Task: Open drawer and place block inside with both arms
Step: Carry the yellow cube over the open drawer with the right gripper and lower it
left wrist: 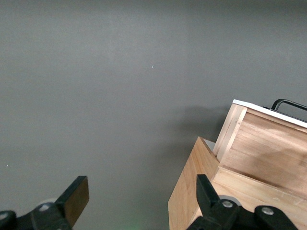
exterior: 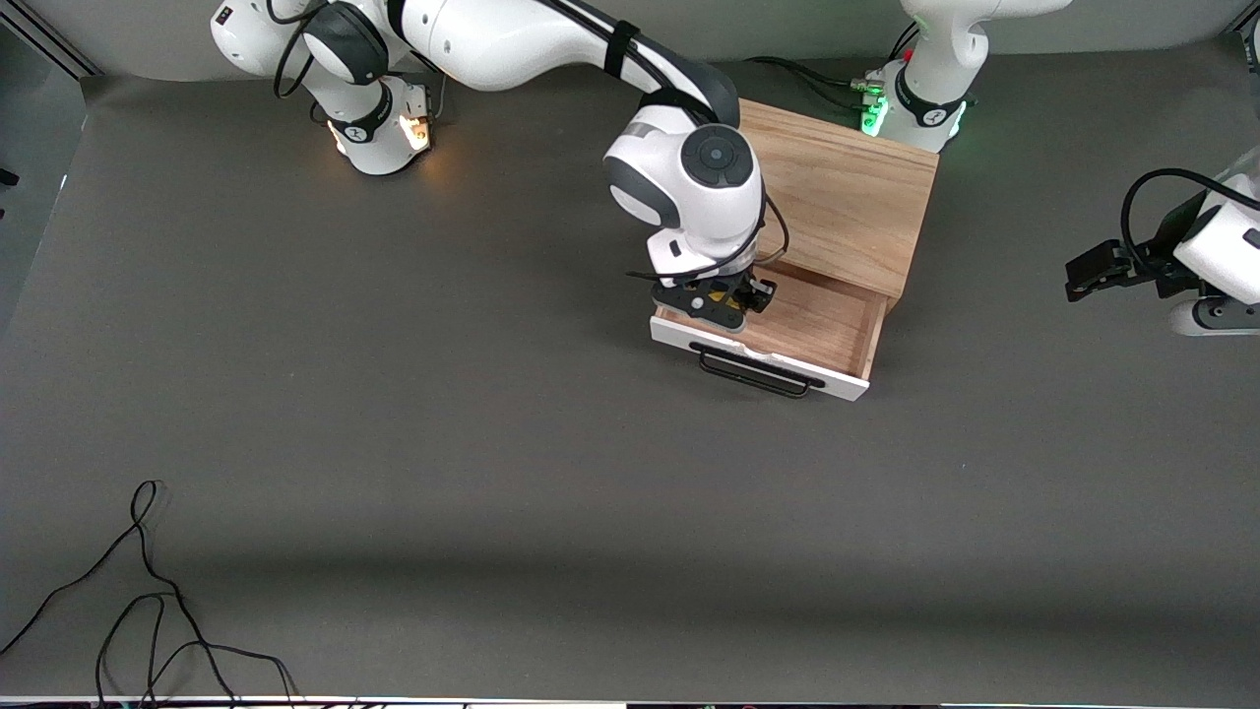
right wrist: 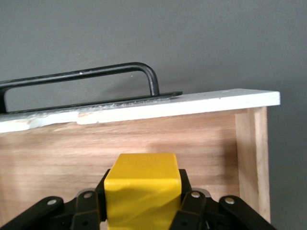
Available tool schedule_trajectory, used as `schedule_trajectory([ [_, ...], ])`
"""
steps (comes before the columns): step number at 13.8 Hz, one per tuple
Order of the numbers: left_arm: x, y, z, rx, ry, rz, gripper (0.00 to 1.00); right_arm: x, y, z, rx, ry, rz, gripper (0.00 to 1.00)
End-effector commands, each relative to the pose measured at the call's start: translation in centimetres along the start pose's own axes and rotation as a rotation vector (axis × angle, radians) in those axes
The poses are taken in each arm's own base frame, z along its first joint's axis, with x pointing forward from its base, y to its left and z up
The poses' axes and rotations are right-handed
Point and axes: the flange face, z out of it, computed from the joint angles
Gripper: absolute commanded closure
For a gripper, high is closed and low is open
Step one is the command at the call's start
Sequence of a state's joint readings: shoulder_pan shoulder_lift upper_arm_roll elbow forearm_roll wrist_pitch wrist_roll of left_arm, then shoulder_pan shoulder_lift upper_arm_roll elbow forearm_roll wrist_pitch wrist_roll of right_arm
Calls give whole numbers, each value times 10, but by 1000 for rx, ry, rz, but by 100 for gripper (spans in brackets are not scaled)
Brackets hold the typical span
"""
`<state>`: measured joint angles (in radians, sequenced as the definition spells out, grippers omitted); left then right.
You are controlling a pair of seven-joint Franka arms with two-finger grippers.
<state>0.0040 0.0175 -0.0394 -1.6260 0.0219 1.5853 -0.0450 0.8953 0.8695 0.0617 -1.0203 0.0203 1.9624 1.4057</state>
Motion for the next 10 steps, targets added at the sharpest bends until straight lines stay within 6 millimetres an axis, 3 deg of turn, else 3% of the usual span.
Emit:
schedule_trajectory([
  [1,-2,-4,-9,-9,21,6,0,-4,-5,-6,14,22,18,46],
  [3,-2,-4,-8,-9,18,6,0,-9,-6,-6,13,28,10,11],
  [4,-2,-4,-8,-9,16,8,0,-7,-6,-6,10,50,0,0],
  [10,-5,-3,-8,-8,3,9,0,-12,-8,-27,24,95,-34,0],
])
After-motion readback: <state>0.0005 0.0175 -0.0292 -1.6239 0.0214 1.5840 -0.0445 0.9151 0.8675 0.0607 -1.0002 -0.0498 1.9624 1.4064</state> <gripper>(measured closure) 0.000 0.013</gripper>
